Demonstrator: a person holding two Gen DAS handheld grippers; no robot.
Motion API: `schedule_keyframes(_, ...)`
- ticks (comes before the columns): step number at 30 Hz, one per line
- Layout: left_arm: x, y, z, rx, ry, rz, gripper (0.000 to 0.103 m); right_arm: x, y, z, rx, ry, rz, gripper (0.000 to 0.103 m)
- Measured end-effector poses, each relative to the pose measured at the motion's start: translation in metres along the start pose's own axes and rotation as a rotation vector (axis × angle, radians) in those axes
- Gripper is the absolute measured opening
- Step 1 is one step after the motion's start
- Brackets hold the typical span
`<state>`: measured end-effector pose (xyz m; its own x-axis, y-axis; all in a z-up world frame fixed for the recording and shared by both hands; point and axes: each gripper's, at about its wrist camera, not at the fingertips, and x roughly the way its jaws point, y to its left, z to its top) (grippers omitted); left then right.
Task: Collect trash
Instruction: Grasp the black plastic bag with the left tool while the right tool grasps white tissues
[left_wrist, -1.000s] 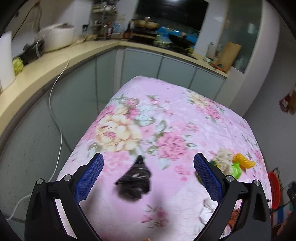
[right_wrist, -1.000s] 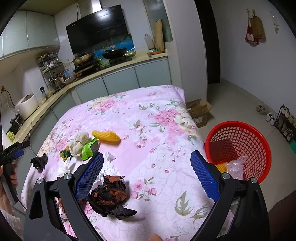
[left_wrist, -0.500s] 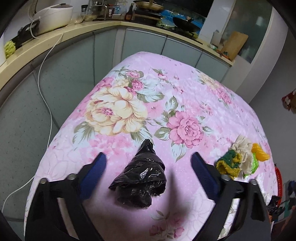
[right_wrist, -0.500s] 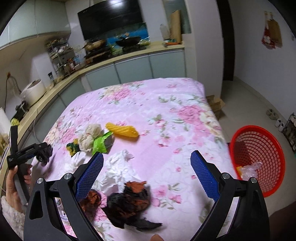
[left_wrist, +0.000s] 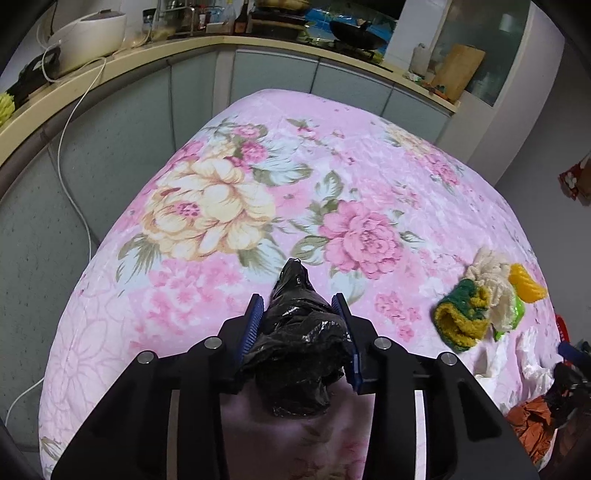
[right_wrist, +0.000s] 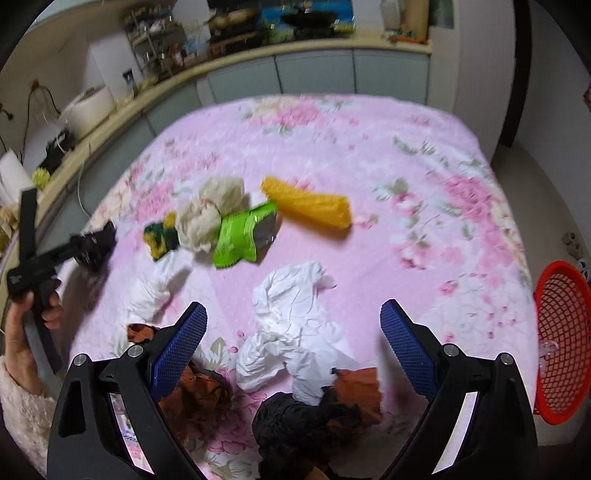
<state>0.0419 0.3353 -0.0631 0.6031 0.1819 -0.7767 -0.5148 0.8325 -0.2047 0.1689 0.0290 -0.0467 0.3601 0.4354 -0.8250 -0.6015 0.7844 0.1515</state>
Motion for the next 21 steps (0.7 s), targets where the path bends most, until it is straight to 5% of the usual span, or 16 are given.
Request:
schedule_keyframes(7,-0.015,-0.015,0.001,0.034,-0.044,-0.013,0.037,0.032,0.009,-0.002,-0.055,0.125,-0.020,0.069)
schedule_keyframes(14,-0.024,-0.025,0.002,0.052,-0.062,-0.026,0.037,0.033,0.004,0.002,-0.049,0.117,-0.033,0.038)
schedule_keyframes(21,-0.032,-0.030,0.000,0.057,-0.078,-0.034,0.037,0.023,-0.003,0.006,-0.005,0.078,0.010,0.023)
